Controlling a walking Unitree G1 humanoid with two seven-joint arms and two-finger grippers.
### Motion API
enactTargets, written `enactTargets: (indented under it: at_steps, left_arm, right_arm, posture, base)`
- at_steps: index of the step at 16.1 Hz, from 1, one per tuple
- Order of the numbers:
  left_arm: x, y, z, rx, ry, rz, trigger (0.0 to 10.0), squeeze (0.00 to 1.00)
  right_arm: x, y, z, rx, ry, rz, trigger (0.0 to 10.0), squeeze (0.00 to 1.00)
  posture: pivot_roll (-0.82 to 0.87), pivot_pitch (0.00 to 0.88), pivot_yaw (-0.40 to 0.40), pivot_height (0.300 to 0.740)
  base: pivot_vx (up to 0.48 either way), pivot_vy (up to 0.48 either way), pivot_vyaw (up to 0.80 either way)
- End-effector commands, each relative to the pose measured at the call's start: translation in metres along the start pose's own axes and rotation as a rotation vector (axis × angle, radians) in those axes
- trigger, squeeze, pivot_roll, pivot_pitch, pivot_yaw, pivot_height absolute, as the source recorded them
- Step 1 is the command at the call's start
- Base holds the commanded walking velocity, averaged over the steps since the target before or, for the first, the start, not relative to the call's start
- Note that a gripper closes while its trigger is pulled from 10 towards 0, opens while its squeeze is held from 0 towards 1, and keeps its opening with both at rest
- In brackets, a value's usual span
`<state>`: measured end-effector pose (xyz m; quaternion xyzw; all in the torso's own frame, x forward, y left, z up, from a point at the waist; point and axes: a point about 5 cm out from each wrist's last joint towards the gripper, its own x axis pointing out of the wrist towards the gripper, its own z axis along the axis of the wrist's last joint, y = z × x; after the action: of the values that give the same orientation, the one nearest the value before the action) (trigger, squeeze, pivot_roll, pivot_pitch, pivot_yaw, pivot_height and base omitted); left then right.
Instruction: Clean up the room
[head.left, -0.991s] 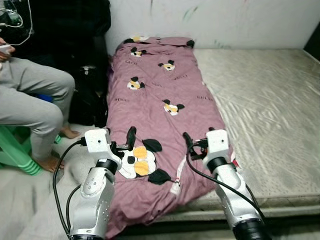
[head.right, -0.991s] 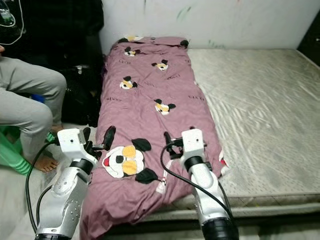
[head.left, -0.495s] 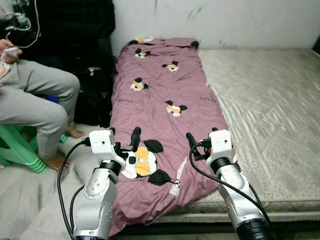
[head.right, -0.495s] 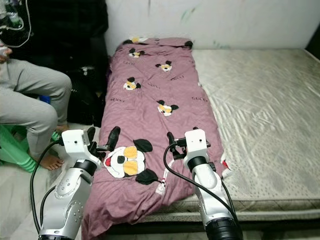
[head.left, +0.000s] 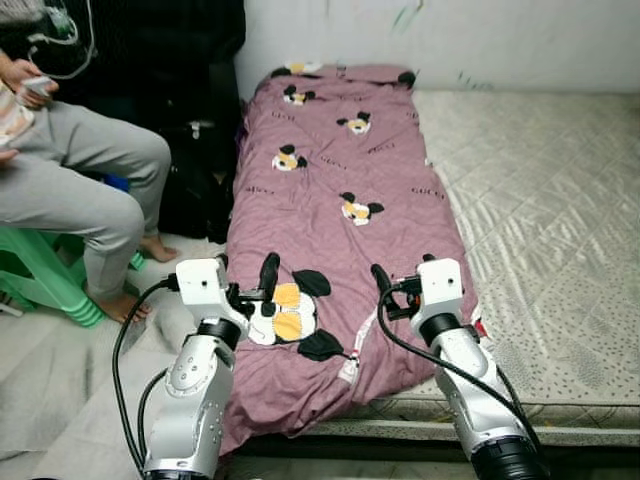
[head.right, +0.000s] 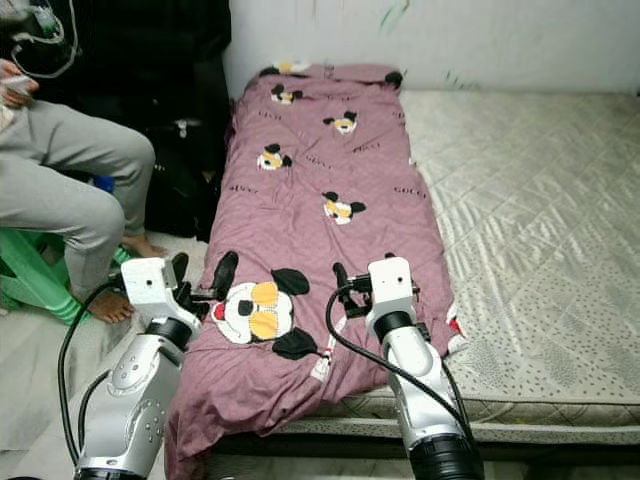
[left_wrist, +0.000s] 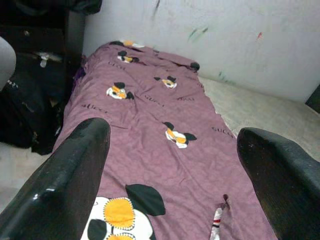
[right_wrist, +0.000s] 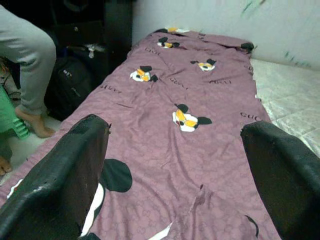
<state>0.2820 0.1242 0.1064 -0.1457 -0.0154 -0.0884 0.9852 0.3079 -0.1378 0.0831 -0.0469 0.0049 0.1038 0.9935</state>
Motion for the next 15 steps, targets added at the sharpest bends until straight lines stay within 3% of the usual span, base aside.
enactTargets:
  at_steps: [1, 5, 12, 15]
  left_arm:
    - [0.000, 0.000, 0.000, -0.001, 0.002, 0.006, 10.0, 0.00]
    - [-0.001, 0.000, -0.001, 0.004, 0.006, 0.012, 10.0, 0.00]
    - [-0.003, 0.001, -0.001, 0.009, 0.011, 0.018, 10.0, 0.00]
    - [-0.005, 0.003, 0.003, 0.029, 0.004, 0.030, 10.0, 0.00]
  right_arm:
    - [0.000, 0.000, 0.000, -0.001, -0.001, 0.000, 10.0, 0.00]
    - [0.000, -0.001, 0.001, 0.001, -0.005, -0.008, 10.0, 0.00]
    - [-0.003, -0.007, -0.001, 0.006, 0.001, -0.032, 10.0, 0.00]
    - [-0.004, -0.010, 0.000, 0.004, -0.003, -0.037, 10.0, 0.00]
  posture:
    - [0.02, 0.048, 0.017, 0.740]
    - [0.02, 0.048, 0.017, 0.740]
    - [0.03, 0.074, 0.022, 0.740]
    - [0.03, 0.079, 0.029, 0.740]
  base:
    - [0.000, 0.000, 0.00]
    - [0.000, 0.000, -0.12]
    - [0.000, 0.000, -0.80]
    - [0.000, 0.000, 0.00]
